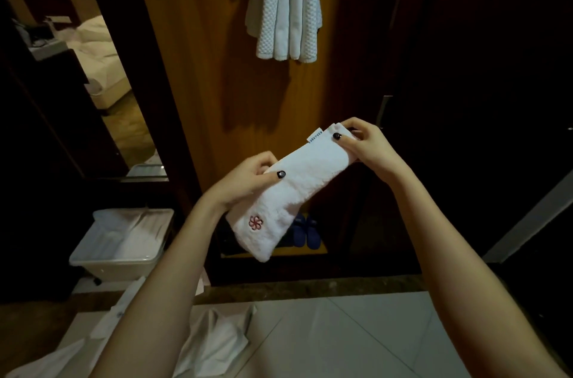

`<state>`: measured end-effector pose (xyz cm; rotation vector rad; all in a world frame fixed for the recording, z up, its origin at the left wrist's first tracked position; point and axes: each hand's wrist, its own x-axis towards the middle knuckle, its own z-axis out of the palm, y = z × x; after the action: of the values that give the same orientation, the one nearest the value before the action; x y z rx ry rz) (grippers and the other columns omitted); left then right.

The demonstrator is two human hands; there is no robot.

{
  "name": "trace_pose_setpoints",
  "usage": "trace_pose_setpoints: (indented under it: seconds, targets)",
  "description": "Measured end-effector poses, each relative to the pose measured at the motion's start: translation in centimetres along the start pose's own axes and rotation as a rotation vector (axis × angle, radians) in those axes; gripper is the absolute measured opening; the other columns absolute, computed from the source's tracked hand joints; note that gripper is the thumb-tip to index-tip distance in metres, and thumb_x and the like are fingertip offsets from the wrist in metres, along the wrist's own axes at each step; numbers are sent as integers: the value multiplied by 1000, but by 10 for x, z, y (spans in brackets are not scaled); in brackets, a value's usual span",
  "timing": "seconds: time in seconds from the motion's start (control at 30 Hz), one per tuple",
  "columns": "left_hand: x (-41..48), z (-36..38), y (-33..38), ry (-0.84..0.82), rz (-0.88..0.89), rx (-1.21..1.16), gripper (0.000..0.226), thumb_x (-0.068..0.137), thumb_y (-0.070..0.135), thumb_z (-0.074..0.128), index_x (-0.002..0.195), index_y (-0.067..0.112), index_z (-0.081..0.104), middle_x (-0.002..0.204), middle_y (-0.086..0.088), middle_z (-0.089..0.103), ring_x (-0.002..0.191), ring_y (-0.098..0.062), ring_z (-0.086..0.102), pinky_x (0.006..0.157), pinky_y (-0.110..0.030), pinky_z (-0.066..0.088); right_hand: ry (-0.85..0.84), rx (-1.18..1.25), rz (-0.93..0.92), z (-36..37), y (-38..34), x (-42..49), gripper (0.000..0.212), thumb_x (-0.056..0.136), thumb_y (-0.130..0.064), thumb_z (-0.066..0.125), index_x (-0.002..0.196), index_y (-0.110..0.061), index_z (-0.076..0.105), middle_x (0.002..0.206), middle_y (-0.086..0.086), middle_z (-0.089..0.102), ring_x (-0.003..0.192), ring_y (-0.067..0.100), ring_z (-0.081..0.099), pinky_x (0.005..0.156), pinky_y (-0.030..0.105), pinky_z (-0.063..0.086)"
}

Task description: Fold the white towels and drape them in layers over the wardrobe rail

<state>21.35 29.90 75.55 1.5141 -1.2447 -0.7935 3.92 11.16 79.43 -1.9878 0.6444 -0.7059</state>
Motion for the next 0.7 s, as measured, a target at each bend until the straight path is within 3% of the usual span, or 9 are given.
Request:
trace_pose_setpoints:
  seconds: [0.1,0.2,0.33,0.4,0.43,0.5,0.57,0.63,0.7]
  targets:
    - [0,12,-9,-44,-76,-160,22,84,26,68,95,13,54,85,-7,72,76,-21,67,64,-30,52,104,-19,-75,7,-3,4,8,92,-18,61,99,-14,65,96,-2,65,90,15,63,77,31,50]
    - [-1,26,-15,-4,-133,-243,35,83,27,69,109,5,61,101,-15,72,91,-28,70,80,-40,54,105,107,-95,8,-6,6,4,92,-15,63,94,-17,65,94,-1,66,86,13,63,75,33,51]
    - [-2,39,-22,83,-117,-228,44,82,37,73,103,-1,69,107,-12,67,100,-25,64,91,-46,48,29,294,-54,2,-13,3,5,91,-13,66,92,-17,65,92,2,66,80,15,66,66,29,53]
    - [0,41,-24,82,-91,-161,45,72,52,78,94,13,76,133,-3,53,125,-17,49,104,-46,40,-26,382,-19,-2,-18,1,4,91,-10,65,92,-15,65,88,1,68,75,13,67,62,26,53]
    - [2,42,-22,54,-99,-144,37,73,50,77,91,18,77,142,5,45,133,-11,39,107,-42,36,-57,404,-7,-5,-20,1,6,91,-9,64,91,-15,65,86,-1,68,74,12,67,61,25,54]
    - [5,45,-23,-48,-140,-176,14,84,30,70,89,16,73,129,10,55,122,-2,46,98,-35,40,-143,414,-2,-11,-24,1,11,91,-5,61,91,-16,65,83,-3,69,73,12,67,61,24,54]
    - [5,51,-19,-127,-162,-266,6,88,20,66,87,14,66,93,4,68,90,-10,61,75,-27,44,-229,416,1,-14,-29,1,12,91,-5,59,93,-15,64,83,-5,70,74,11,67,62,23,54]
    - [8,56,-20,-123,-143,-320,12,86,23,69,92,13,66,89,-3,66,84,-20,59,69,-25,43,-270,414,0,-18,-33,3,11,91,-6,59,93,-16,64,85,-5,69,76,11,67,64,23,54]
    - [9,60,-19,-96,-126,-324,10,91,18,65,99,13,68,89,3,71,82,-15,66,68,-22,49,-253,373,-6,-24,-34,6,11,91,-7,61,93,-17,64,88,-4,68,79,11,66,67,24,54]
